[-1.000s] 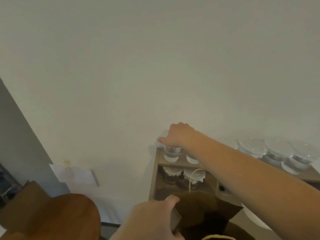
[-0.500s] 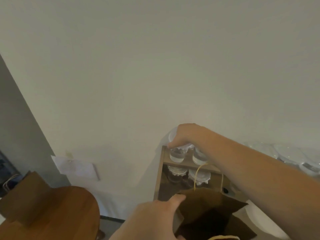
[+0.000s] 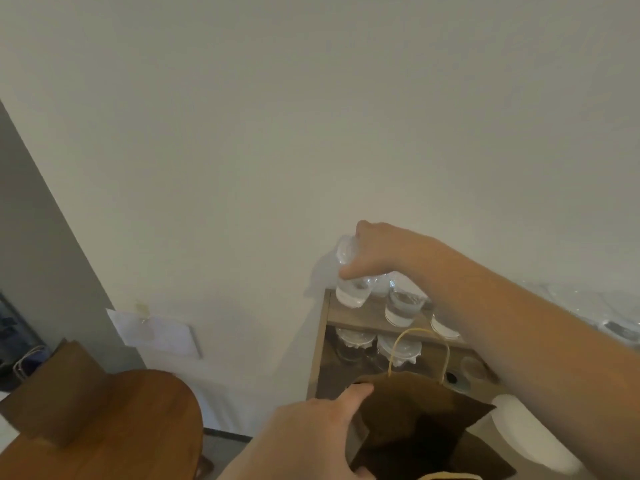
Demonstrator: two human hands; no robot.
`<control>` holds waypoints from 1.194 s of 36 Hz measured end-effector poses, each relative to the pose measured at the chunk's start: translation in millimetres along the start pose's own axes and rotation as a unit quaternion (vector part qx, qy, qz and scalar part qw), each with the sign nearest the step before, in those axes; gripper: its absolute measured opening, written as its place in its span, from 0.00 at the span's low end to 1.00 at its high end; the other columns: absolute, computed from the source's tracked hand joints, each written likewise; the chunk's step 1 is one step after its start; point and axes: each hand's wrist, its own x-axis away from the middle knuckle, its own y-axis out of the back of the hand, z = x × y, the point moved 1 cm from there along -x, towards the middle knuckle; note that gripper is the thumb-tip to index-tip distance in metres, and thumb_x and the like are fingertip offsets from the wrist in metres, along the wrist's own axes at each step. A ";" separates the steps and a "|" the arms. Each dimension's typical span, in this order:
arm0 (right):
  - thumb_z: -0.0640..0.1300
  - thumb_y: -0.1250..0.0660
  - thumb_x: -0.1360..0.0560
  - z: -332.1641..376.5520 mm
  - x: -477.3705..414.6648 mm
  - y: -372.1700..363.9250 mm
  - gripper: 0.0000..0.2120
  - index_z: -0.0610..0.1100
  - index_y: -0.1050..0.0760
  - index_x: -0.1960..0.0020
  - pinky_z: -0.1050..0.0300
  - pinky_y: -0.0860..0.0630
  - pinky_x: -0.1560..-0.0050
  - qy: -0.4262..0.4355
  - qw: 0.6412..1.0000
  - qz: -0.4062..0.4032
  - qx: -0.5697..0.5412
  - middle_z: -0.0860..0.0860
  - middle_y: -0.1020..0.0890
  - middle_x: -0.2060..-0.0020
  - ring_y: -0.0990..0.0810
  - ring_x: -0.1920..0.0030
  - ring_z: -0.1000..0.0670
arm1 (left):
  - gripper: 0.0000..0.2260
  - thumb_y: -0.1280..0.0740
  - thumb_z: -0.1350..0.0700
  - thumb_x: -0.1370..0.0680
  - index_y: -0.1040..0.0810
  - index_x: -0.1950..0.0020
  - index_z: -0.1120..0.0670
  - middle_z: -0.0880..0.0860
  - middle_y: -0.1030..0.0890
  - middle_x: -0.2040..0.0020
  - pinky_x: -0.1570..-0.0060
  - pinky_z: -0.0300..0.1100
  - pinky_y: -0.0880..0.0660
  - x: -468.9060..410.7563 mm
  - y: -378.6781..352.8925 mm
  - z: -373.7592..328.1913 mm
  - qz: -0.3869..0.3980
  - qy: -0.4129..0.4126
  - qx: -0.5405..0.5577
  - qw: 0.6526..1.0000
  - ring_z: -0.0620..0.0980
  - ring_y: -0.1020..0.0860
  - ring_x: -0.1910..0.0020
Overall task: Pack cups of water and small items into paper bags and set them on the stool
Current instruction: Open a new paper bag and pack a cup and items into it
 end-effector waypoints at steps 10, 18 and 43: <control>0.67 0.27 0.33 3.1 113.2 75.7 0.39 0.59 0.38 0.27 0.53 0.22 0.58 0.052 0.998 -0.041 -0.015 0.59 0.23 0.50 0.17 0.59 0.52 | 0.39 0.30 0.37 0.24 0.50 0.20 0.30 0.40 0.24 0.33 0.26 0.49 0.31 13.6 8.3 -7.0 -0.035 -0.025 -0.009 0.999 0.45 0.26 0.34; 0.67 0.25 0.31 -6.3 174.5 50.1 0.39 0.62 0.40 0.28 0.56 0.16 0.52 0.116 0.991 0.054 0.029 0.59 0.24 0.45 0.19 0.52 0.53 | 0.39 0.31 0.34 0.26 0.51 0.22 0.29 0.40 0.25 0.41 0.33 0.45 0.27 7.9 6.7 -6.1 -0.011 -0.020 -0.018 1.000 0.44 0.26 0.41; 0.58 0.27 0.23 2.9 170.4 -139.8 0.41 0.46 0.42 0.18 0.40 0.28 0.32 0.085 0.926 0.252 0.267 0.41 0.24 0.33 0.23 0.33 0.38 | 0.49 0.29 0.36 0.28 0.61 0.18 0.35 0.42 0.27 0.40 0.39 0.40 0.24 13.5 -13.8 -3.2 -0.034 -0.060 -0.031 0.997 0.43 0.24 0.44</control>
